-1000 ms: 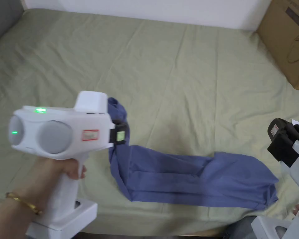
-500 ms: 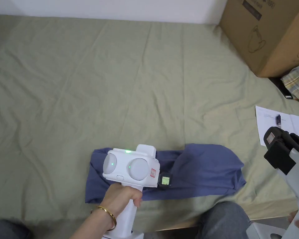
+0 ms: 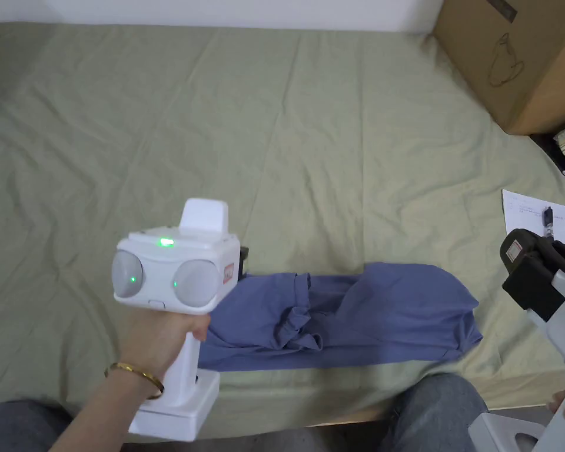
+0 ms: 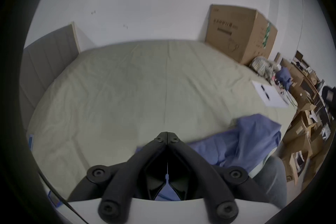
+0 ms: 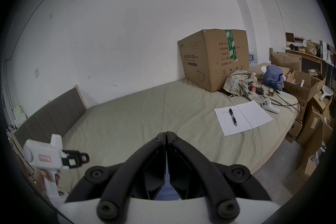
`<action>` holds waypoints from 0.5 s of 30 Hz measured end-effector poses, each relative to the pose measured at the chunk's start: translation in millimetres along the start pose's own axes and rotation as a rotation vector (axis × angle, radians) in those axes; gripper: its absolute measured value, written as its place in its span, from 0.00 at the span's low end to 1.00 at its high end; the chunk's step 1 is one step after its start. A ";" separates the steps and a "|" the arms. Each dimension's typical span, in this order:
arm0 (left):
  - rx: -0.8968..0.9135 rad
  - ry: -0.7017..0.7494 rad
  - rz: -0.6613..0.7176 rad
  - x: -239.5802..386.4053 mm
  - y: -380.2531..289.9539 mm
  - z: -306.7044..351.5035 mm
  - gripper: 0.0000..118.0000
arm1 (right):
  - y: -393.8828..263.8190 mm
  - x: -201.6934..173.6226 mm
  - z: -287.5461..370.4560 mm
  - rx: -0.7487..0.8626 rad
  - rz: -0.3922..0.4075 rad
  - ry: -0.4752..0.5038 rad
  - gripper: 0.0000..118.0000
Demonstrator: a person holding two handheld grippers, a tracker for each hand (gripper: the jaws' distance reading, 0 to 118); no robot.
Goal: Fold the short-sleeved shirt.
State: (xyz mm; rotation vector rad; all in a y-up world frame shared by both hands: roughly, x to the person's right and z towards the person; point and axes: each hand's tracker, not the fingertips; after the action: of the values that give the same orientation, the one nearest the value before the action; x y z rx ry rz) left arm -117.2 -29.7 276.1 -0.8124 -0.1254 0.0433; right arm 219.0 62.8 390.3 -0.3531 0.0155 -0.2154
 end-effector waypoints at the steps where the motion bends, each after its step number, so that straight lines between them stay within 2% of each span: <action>1: -0.033 -0.042 0.027 8.0 -10.6 -5.0 0.00 | -0.4 0.1 -0.5 -0.002 0.000 0.003 0.00; 3: -0.123 -0.087 -0.002 28.4 -34.1 -21.3 0.00 | -1.7 3.1 -3.9 -0.013 -0.001 0.006 0.00; 8: -0.200 -0.173 -0.113 90.5 -75.3 -37.8 0.00 | -2.9 12.3 -4.3 -0.028 -0.006 -0.011 0.00; 12: -0.134 -0.140 -0.312 127.8 -85.8 -34.2 0.00 | -2.6 21.3 -2.1 -0.036 -0.005 -0.027 0.00; 13: -0.134 -0.164 -0.323 130.5 -87.9 -38.4 0.00 | -2.4 22.7 -1.8 -0.037 -0.002 -0.030 0.00; 15: -0.175 -0.314 -0.297 141.2 -85.2 -35.3 0.00 | -1.1 22.1 -1.9 -0.040 0.003 -0.030 0.00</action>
State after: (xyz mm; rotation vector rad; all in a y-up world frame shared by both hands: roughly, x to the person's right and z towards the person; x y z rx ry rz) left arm 26.5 -101.4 327.4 -0.9502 -0.5512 -0.1229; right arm 240.2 56.5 389.4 -0.3961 -0.0091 -0.2067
